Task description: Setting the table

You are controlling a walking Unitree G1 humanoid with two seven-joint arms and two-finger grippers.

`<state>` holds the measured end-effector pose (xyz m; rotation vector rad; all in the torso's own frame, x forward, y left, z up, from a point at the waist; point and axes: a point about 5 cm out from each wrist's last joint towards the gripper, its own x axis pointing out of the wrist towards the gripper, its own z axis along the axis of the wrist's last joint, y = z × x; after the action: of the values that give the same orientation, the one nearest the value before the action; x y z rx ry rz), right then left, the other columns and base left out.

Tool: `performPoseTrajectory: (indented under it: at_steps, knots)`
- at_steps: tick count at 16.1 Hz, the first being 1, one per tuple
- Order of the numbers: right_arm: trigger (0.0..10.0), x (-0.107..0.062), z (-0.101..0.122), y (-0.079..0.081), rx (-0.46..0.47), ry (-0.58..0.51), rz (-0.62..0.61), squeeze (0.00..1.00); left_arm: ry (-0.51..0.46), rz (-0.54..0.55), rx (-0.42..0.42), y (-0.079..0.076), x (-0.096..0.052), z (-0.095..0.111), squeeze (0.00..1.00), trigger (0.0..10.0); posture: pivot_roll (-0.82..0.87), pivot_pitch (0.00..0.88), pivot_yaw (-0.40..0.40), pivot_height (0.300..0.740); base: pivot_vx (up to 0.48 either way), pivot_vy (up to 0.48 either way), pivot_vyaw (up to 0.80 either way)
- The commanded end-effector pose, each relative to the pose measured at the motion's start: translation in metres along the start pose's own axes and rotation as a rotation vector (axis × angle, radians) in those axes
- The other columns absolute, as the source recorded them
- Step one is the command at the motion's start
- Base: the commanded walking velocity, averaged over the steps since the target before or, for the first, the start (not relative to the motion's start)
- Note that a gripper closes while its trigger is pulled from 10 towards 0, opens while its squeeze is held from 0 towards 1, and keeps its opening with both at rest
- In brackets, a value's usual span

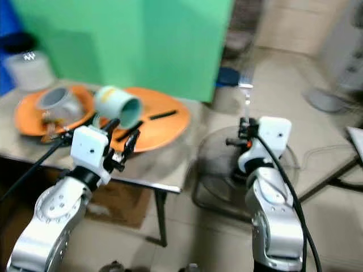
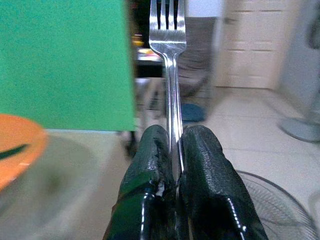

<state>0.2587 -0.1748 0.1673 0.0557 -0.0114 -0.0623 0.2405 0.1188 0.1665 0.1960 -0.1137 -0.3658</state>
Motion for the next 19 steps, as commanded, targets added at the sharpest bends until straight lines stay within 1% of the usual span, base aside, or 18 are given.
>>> performPoseTrajectory:
  at_steps: [1, 4, 5, 7, 10, 13, 19]
  knots:
    - [10.0, 0.000, 0.005, 0.002, -0.009, -0.021, 0.003, 0.00, -0.006, 0.015, -0.014, 0.002, 0.001, 0.001, 0.00, 10.0, 0.18, 0.000, -0.029, 0.727, 0.000, 0.000, -0.80]
    - [10.0, 0.005, 0.005, 0.003, -0.024, -0.010, -0.007, 0.00, 0.000, 0.065, -0.014, 0.011, 0.002, -0.002, 0.00, 10.0, 0.18, 0.000, -0.026, 0.727, 0.000, 0.000, -0.80]
    - [10.0, 0.006, 0.005, 0.004, -0.026, 0.009, -0.011, 0.00, 0.018, 0.070, -0.004, 0.012, 0.003, -0.005, 0.00, 10.0, 0.17, 0.000, -0.014, 0.727, 0.000, 0.000, -0.80]
    - [10.0, 0.008, 0.007, 0.006, -0.033, 0.016, 0.006, 0.00, 0.011, 0.054, -0.004, 0.011, 0.005, -0.004, 0.00, 10.0, 0.17, 0.000, -0.010, 0.727, 0.000, 0.000, -0.80]
    - [10.0, 0.011, 0.007, 0.013, -0.040, 0.037, 0.023, 0.00, 0.020, 0.084, -0.011, 0.018, 0.007, -0.006, 0.00, 10.0, 0.16, 0.000, -0.012, 0.727, 0.000, 0.000, -0.80]
    - [10.0, 0.011, 0.006, 0.016, -0.048, 0.060, 0.053, 0.00, 0.029, 0.073, -0.017, 0.018, 0.009, -0.007, 0.00, 10.0, 0.16, 0.000, -0.008, 0.727, 0.000, 0.000, -0.80]
    - [10.0, 0.011, 0.006, 0.017, -0.047, 0.065, 0.057, 0.00, 0.032, 0.073, -0.014, 0.018, 0.008, -0.008, 0.00, 10.0, 0.17, 0.000, -0.010, 0.727, 0.000, 0.000, -0.80]
